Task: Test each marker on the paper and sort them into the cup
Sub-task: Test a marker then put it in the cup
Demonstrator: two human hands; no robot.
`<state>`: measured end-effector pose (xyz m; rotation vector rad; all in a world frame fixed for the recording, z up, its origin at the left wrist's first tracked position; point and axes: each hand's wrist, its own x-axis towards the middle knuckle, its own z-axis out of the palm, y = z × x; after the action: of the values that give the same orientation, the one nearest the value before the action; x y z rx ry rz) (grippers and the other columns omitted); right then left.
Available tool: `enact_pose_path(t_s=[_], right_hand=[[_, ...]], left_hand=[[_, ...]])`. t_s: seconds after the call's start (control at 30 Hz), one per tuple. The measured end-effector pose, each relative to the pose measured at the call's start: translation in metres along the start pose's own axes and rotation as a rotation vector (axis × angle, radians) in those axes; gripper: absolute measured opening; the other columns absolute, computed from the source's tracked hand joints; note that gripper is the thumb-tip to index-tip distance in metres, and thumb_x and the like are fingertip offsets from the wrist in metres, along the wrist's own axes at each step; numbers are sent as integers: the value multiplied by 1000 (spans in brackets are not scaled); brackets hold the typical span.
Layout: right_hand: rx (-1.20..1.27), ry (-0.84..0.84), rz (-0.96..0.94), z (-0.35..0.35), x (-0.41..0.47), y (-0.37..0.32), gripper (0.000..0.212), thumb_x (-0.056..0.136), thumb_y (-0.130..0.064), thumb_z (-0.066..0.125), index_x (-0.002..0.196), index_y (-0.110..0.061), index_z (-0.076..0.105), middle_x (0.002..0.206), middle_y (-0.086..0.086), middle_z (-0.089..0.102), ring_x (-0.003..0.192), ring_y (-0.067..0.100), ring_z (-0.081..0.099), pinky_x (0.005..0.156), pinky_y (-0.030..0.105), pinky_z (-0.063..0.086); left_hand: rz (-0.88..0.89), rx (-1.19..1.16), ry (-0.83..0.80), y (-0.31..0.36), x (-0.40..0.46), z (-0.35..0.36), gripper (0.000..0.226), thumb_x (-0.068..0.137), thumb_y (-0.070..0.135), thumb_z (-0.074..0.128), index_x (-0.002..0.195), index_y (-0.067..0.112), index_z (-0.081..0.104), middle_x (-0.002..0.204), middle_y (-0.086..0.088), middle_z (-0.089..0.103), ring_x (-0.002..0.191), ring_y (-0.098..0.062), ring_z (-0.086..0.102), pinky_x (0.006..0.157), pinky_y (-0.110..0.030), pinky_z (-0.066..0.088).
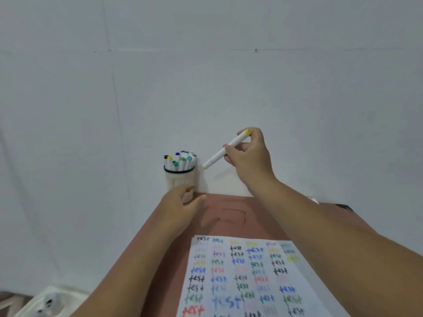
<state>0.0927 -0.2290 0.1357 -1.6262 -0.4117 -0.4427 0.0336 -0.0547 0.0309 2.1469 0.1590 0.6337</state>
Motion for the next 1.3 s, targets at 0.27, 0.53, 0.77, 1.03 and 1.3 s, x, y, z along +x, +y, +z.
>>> enact_pose_path(t_s=[0.27, 0.53, 0.77, 1.03, 1.3], right_hand=[[-157, -48, -127, 82, 66, 6, 16, 103, -20, 50, 119, -18, 46, 101, 7, 69, 88, 24, 70, 65, 34, 53], [-687, -372, -91, 138, 87, 55, 21, 100, -30, 49, 114, -16, 57, 109, 2, 52, 109, 27, 44, 94, 44, 46], [-743, -409, 3, 142, 84, 52, 41, 102, -41, 40, 67, -20, 47, 107, 7, 46, 109, 30, 38, 92, 44, 43], [-547, -290, -59, 54, 79, 34, 45, 103, -53, 43, 74, -18, 49, 81, 2, 51, 87, 26, 48, 78, 40, 40], [-918, -349, 193, -80, 64, 45, 38, 98, -36, 66, 102, 1, 73, 103, 13, 75, 89, 26, 69, 79, 37, 55]], left_hand=[[-83, -13, 102, -48, 16, 6, 48, 83, 60, 66, 126, 39, 57, 120, 21, 56, 110, -3, 56, 95, -30, 49], [-24, -27, 143, -49, 21, 13, 47, 78, 67, 57, 116, 39, 61, 110, 24, 60, 102, 1, 60, 89, -30, 53], [-28, -2, 101, -51, 21, 12, 41, 80, 66, 60, 115, 44, 59, 112, 24, 59, 105, 4, 57, 91, -29, 53], [97, 35, -36, -24, 1, 21, 51, 84, 65, 62, 129, 43, 52, 118, 26, 54, 112, 5, 49, 94, -29, 49], [196, 47, -266, 37, 6, 60, 70, 78, 72, 63, 138, 40, 47, 130, 22, 53, 121, 0, 47, 99, -30, 45]])
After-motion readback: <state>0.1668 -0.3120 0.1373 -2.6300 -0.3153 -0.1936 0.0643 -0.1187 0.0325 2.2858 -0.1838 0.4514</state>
